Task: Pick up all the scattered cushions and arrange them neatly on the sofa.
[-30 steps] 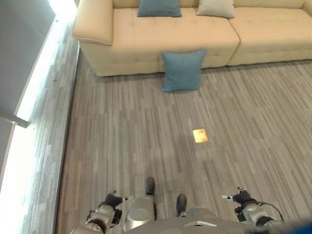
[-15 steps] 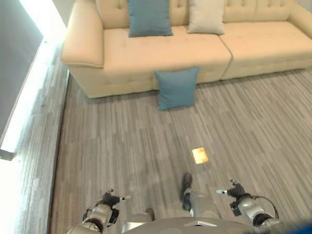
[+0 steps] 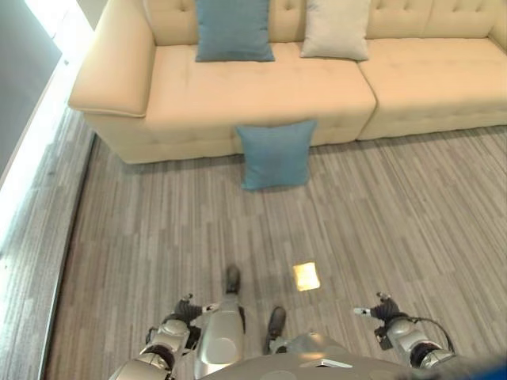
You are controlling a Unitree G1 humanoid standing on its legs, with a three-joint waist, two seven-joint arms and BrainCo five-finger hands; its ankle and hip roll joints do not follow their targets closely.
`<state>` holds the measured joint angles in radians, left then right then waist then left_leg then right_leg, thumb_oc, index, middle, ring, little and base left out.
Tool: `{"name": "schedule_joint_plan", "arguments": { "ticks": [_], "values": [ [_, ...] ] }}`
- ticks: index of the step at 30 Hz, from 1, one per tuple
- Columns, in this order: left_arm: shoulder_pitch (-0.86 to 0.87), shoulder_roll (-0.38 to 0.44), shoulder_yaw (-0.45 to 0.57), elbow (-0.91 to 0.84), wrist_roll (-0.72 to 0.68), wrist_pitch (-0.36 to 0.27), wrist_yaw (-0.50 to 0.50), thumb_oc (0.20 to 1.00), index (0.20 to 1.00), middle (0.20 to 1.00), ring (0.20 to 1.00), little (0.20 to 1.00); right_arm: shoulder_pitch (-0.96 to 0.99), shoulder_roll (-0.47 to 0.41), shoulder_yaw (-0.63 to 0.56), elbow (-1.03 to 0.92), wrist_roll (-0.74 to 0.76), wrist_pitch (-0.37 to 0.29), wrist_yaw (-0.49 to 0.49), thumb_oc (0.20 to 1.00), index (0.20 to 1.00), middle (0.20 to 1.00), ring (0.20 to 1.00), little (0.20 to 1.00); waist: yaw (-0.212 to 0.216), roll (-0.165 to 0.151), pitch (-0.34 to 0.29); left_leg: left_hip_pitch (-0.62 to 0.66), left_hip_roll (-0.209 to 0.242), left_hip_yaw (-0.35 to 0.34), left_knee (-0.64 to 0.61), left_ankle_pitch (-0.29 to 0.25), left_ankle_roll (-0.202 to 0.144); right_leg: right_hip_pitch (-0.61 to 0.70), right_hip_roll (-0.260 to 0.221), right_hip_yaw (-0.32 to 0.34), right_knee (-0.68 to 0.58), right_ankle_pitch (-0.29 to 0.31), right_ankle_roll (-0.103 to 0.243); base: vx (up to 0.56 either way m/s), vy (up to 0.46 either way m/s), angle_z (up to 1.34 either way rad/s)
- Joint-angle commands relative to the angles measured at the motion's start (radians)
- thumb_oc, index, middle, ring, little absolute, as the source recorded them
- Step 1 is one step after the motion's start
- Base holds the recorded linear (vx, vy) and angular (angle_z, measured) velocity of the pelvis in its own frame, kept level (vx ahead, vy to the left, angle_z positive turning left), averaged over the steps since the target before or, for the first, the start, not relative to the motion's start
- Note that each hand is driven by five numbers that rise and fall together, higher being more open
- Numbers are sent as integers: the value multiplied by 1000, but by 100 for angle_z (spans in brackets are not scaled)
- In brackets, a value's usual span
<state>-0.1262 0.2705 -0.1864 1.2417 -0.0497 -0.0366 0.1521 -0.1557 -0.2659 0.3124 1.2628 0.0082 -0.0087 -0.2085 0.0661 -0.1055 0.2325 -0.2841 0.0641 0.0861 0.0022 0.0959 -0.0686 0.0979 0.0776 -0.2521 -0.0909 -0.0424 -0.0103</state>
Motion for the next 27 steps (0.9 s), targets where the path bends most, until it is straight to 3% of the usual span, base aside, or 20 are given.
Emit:
{"name": "schedule_joint_plan", "arguments": {
  "ticks": [1,5,8,9,10,11,13,15,16,17,21,26,27],
  "values": [
    [8,3,-45,23,27,-7,0,1000,1000,1000,1000,1000,14,-40,-16,-42,3,-14,-15,1000,1000,1000,1000,1000,15,8,-31,66,-30,-10,130,-83,31,11,-130,37,60,-55,67,229,250,-42],
    [14,23,-35,21,36,-2,-6,1000,1000,1000,1000,1000,5,-20,-17,-65,-7,-13,0,1000,1000,1000,1000,1000,26,2,-36,131,-62,7,152,-155,86,-38,-204,56,280,-57,113,211,270,-51],
    [11,40,-29,7,29,-2,-4,1000,1000,1000,1000,1000,-10,-16,-10,-85,-6,-12,7,1000,1000,1000,1000,1000,21,18,-17,181,-71,20,155,-192,128,-125,-251,31,482,27,132,121,216,4],
    [11,40,-29,7,29,-2,-4,1000,1000,1000,1000,1000,-10,-16,-10,-85,-6,-12,7,1000,1000,1000,1000,1000,22,17,-17,181,-71,21,156,-193,128,-127,-253,32,484,26,133,126,195,-19],
    [10,45,-22,6,20,-6,-1,1000,1000,1000,1000,1000,-12,-13,-13,-88,-8,-14,5,1000,1000,1000,1000,1000,24,29,-11,209,-66,30,152,-211,136,-163,-292,-13,534,47,138,121,96,-20],
    [11,44,-20,4,16,-6,-1,1000,1000,1000,1000,1000,-13,-13,-16,-85,-8,-13,6,1000,1000,1000,1000,1000,25,30,-10,227,-66,34,145,-217,136,-168,-308,-36,514,43,136,236,102,-12],
    [6,41,-24,10,20,-8,-3,1000,1000,1000,1000,1000,-26,-23,-17,-81,-13,-9,5,1000,1000,1000,1000,1000,13,33,-6,271,-78,11,114,-225,131,-201,-281,-28,398,21,127,237,-9,-8],
    [2,35,-24,21,24,-9,-3,1000,1000,1000,1000,1000,-35,-25,-16,-80,-17,-6,3,1000,1000,1000,1000,1000,0,28,-5,297,-93,-5,88,-231,124,-228,-274,-14,267,55,137,160,-50,-4],
    [2,35,-24,21,25,-9,-3,1000,1000,1000,1000,1000,-34,-25,-16,-80,-17,-6,3,1000,1000,1000,1000,1000,-1,29,-5,297,-92,-5,88,-231,123,-226,-272,-15,264,56,137,178,-56,13],
    [-1,31,-20,27,18,-13,-1,1000,1000,1000,1000,1000,-38,-28,-12,-79,-23,0,5,1000,1000,1000,1000,1000,-14,26,3,317,-103,-27,73,-230,117,-256,-262,22,196,94,152,134,-37,24],
    [0,20,-18,40,21,-17,-1,1000,1000,1000,1000,1000,-29,-31,-10,-66,-28,0,4,1000,1000,1000,1000,1000,-19,20,-3,342,-107,-58,62,-247,108,-249,-243,53,166,108,153,247,-116,34],
    [11,7,-28,44,16,-14,-6,1000,1000,1000,1000,1000,-6,-30,-11,-57,-6,-18,5,1000,1000,1000,1000,1000,-31,9,-34,349,-51,-88,99,-271,53,-201,-198,43,175,48,97,244,-236,49],
    [0,4,-37,36,10,-11,-6,1000,1000,1000,1000,1000,-3,-34,-22,-59,19,-25,1,1000,1000,1000,1000,1000,-36,-1,-24,288,-30,-85,223,-245,21,-176,-187,28,160,32,74,143,-229,73]
  ]
}}
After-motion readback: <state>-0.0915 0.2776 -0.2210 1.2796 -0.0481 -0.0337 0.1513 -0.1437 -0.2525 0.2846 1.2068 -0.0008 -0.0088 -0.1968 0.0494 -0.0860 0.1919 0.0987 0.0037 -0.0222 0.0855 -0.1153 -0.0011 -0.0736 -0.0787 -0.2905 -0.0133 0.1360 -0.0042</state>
